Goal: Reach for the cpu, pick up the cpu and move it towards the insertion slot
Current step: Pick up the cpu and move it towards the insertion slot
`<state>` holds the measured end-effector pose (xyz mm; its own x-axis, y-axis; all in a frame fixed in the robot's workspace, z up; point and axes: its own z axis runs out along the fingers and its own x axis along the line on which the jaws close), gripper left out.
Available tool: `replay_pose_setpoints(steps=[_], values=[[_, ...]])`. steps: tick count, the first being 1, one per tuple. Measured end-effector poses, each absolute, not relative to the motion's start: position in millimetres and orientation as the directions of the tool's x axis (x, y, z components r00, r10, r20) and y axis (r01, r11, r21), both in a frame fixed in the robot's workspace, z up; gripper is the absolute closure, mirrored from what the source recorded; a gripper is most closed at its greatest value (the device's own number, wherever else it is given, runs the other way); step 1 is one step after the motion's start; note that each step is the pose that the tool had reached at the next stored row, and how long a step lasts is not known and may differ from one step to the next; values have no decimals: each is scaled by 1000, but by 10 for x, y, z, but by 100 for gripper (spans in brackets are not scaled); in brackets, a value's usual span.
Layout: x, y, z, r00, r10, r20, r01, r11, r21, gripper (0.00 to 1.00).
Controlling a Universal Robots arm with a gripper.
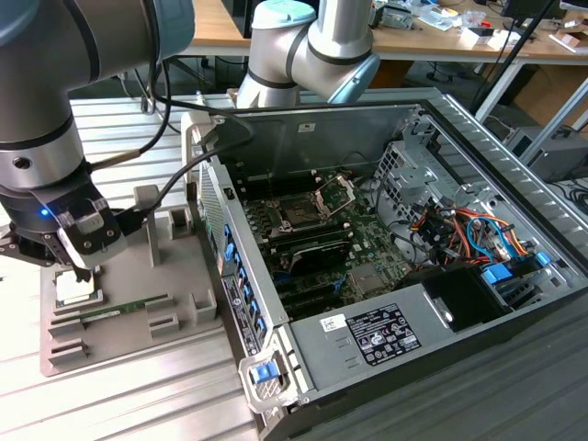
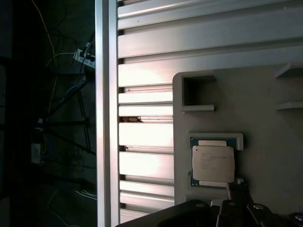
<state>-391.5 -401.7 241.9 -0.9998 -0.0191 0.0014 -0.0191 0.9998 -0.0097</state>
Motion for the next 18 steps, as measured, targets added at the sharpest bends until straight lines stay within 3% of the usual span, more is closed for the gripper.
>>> replay_pose_setpoints(steps=[18], values=[[-3918, -4017, 2355, -1000, -19, 1, -19, 1000, -10, 90]])
